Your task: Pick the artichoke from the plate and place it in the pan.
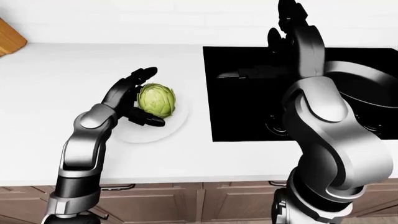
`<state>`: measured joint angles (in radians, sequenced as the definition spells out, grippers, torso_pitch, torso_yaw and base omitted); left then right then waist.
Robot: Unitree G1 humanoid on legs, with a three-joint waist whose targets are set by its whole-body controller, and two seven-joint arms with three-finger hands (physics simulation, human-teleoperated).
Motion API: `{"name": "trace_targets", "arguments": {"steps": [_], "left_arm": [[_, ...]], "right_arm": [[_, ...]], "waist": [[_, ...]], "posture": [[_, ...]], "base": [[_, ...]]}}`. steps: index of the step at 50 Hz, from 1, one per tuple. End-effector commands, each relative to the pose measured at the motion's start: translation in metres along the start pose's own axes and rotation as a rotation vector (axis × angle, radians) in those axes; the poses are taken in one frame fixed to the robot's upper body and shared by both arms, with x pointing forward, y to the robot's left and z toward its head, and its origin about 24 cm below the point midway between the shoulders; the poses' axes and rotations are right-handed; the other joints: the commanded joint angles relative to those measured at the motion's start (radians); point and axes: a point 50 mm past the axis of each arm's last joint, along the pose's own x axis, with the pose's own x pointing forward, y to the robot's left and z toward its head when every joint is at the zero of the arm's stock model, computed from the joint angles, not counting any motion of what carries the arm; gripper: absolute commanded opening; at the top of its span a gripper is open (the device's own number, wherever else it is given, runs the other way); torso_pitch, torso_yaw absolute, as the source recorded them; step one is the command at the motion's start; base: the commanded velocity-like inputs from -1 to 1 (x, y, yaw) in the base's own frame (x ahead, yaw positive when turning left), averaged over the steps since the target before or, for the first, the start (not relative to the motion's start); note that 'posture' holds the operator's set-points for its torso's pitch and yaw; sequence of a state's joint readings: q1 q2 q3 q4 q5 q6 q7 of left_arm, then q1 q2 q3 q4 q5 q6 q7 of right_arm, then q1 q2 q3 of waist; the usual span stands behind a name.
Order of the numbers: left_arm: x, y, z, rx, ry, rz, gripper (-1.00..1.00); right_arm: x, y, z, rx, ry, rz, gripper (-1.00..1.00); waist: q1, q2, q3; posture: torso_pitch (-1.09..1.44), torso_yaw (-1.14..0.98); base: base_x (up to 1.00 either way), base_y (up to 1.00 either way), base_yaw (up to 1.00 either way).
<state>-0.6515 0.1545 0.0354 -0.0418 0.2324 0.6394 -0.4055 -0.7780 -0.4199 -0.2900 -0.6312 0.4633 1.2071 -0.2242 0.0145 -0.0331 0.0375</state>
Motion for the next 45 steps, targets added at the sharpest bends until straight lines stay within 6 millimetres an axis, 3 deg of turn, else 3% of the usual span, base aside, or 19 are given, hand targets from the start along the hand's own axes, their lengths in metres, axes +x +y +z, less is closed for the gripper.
{"name": "trace_targets", "arguments": {"steps": [1,26,40,42,45], "left_arm": [[-0.002,0.005,0.020,0.029,-0.090,0.022,0.71],[0.000,0.006,0.020,0.035,-0.095,0.030,0.57],[0.005,0.015,0.030,0.000,-0.121,0.072,0.26],[0.004,0.017,0.033,-0.009,-0.126,0.083,0.11],[0.005,0.019,0.035,-0.016,-0.130,0.087,0.06]], "right_arm": [[-0.002,-0.002,0.013,0.001,-0.078,-0.011,1.00],[-0.002,-0.002,0.015,0.001,-0.079,-0.013,1.00],[-0.001,-0.002,0.012,0.002,-0.077,-0.012,1.00],[-0.002,-0.001,0.013,0.002,-0.078,-0.012,1.00],[-0.002,-0.002,0.014,0.001,-0.077,-0.013,1.00]], "waist": [[0.000,-0.002,-0.026],[0.001,-0.002,-0.026],[-0.001,-0.002,-0.025],[-0.001,-0.001,-0.026],[-0.002,-0.001,-0.025]], "posture": [[0.00,0.00],[0.00,0.00],[0.00,0.00],[0.00,0.00],[0.00,0.00]], "base": [[0.00,0.00,0.00],[0.00,0.00,0.00],[0.00,0.00,0.00],[0.00,0.00,0.00],[0.00,0.00,0.00]]}}
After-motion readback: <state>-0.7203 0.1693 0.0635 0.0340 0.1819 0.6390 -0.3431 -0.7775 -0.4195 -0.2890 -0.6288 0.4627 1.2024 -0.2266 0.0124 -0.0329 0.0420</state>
